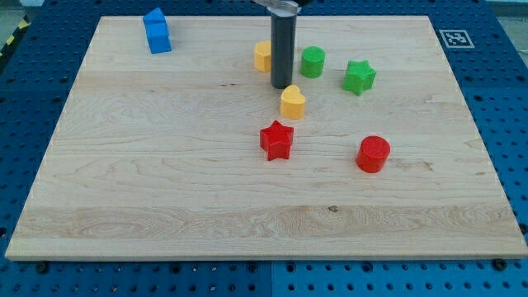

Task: Push the green circle into the green star

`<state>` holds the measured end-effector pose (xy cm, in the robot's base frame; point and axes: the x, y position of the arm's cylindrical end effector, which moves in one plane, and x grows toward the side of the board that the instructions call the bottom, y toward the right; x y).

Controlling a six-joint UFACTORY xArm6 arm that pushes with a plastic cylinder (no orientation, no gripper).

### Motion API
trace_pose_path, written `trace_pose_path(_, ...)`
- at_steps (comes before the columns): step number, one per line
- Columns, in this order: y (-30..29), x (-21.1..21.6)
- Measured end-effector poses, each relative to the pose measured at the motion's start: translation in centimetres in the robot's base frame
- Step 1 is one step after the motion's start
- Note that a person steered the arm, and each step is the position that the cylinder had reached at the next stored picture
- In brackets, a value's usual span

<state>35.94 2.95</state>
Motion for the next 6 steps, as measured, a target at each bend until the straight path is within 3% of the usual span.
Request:
trace_pose_path(3, 2.1, -6.2)
trace_pose_path(6, 7.3, -5.5)
